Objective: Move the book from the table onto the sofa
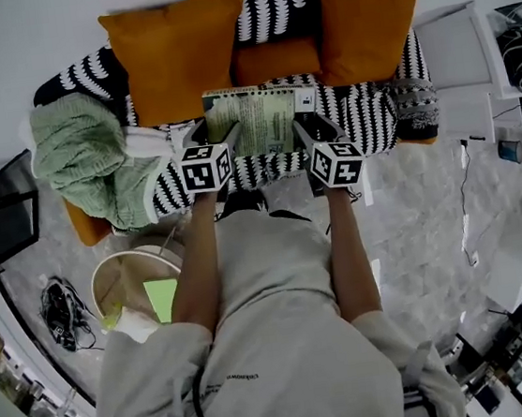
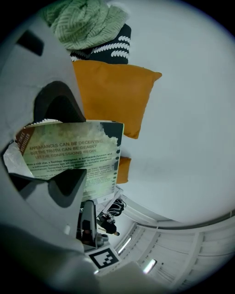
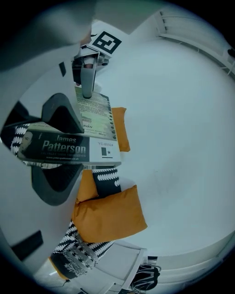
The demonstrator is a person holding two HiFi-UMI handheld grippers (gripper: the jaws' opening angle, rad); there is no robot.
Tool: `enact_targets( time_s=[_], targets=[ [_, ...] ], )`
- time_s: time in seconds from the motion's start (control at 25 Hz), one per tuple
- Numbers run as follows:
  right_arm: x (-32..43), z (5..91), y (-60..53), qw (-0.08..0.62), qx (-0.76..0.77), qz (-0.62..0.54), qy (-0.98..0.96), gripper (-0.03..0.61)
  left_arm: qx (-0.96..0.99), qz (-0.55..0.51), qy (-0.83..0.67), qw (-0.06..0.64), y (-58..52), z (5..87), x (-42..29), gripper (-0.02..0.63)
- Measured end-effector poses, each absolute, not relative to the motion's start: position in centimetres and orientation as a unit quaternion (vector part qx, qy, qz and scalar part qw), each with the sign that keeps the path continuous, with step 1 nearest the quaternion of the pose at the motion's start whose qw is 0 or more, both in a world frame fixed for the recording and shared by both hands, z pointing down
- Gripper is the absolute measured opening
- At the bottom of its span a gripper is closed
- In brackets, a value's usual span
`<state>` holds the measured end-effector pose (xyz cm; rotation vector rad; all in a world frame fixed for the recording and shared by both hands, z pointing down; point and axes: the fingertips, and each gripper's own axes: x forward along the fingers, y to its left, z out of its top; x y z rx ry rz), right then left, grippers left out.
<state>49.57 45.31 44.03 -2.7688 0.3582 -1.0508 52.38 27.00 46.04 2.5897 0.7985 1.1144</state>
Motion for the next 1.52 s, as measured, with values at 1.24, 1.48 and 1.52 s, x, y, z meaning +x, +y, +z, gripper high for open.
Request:
enact_targets(
  time_s=[1.24, 1.48, 1.52],
  targets=[
    [46.7, 67.4, 40.2, 0.089, -0.833, -0.519, 0.168, 0.206, 0.820, 0.503, 0.214, 0.170, 21.6, 69.2, 46.0, 0.305],
    [46.0, 71.0, 43.4, 0.120, -0.836, -0.515, 0.148, 0.206, 0.817, 0.509, 0.219, 0.159, 24.6, 72.4, 46.9, 0.301],
    [46.0, 71.5, 44.0, 0.122, -0.835, -0.516, 0.148, 0.206, 0.816, 0.511, 0.219, 0.160, 25.2, 72.9, 46.9, 0.301]
  ],
)
